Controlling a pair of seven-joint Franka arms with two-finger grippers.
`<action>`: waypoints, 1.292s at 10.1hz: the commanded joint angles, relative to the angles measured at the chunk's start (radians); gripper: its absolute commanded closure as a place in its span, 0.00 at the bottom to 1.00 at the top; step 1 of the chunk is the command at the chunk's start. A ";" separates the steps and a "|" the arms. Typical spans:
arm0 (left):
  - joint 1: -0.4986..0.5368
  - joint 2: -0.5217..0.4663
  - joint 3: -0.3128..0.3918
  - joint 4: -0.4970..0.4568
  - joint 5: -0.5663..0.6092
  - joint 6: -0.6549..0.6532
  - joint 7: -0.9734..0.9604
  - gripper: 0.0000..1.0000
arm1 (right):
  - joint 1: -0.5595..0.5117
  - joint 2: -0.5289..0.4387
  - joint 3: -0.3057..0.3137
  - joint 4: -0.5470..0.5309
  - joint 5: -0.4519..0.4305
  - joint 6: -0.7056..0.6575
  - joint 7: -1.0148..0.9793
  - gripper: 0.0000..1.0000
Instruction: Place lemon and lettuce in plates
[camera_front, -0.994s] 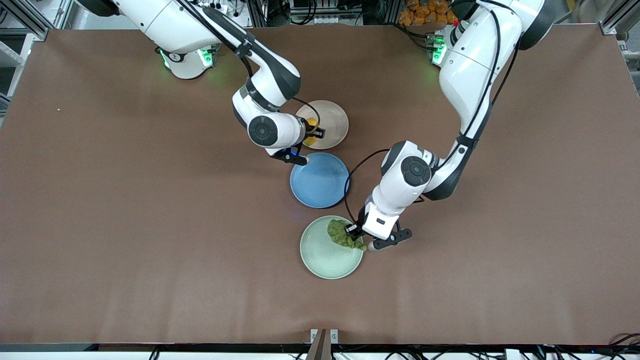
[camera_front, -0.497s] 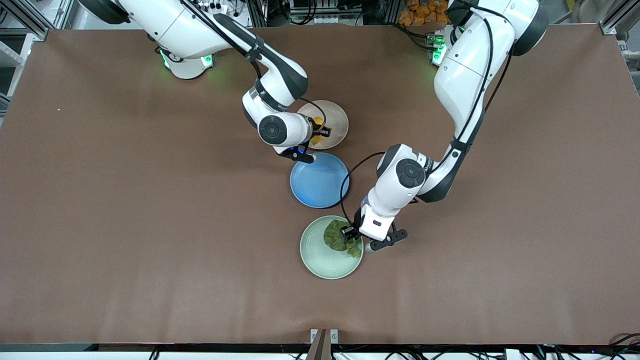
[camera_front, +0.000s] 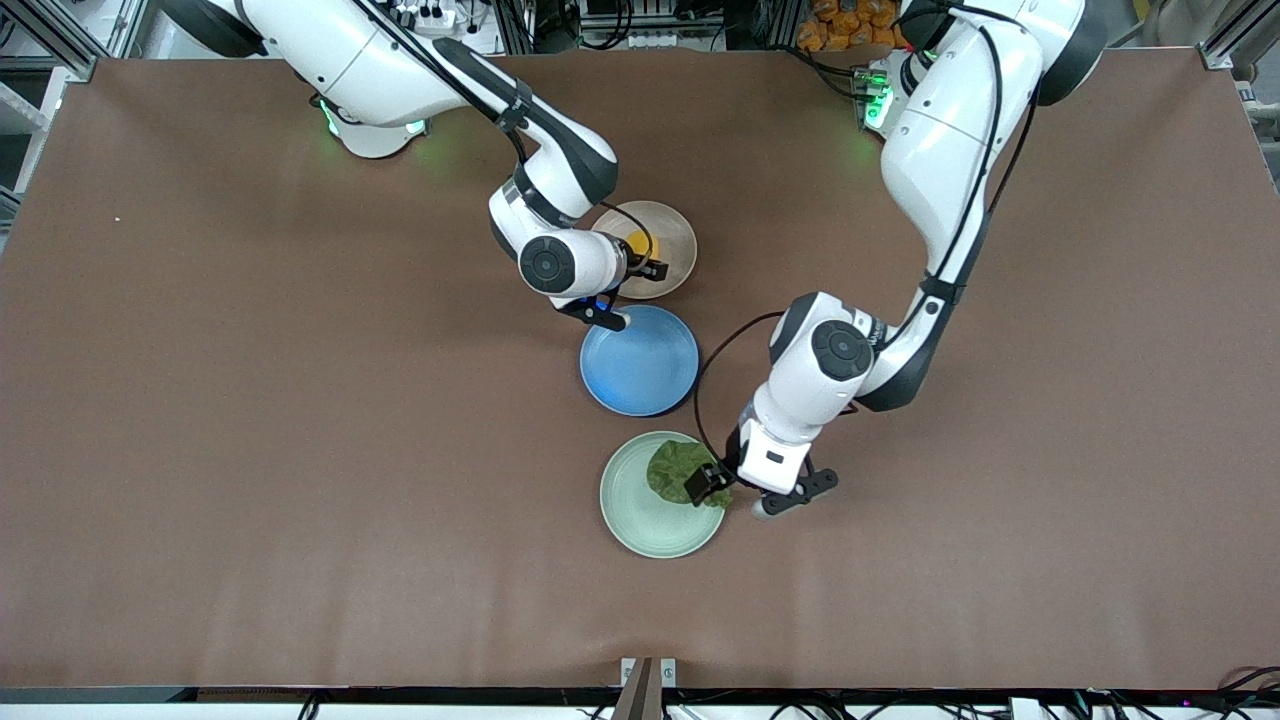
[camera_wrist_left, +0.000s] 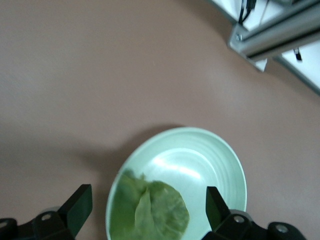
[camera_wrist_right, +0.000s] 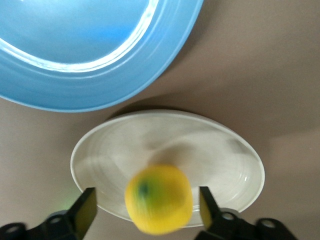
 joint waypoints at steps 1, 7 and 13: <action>0.034 -0.083 0.020 -0.016 0.037 -0.097 0.095 0.00 | -0.059 -0.088 0.006 0.003 0.011 -0.083 -0.009 0.00; 0.186 -0.304 0.016 -0.019 0.036 -0.453 0.456 0.00 | -0.418 -0.267 -0.014 0.165 -0.188 -0.430 -0.482 0.00; 0.319 -0.524 0.017 -0.019 0.022 -0.809 0.673 0.00 | -0.414 -0.406 -0.282 0.425 -0.314 -0.701 -0.678 0.00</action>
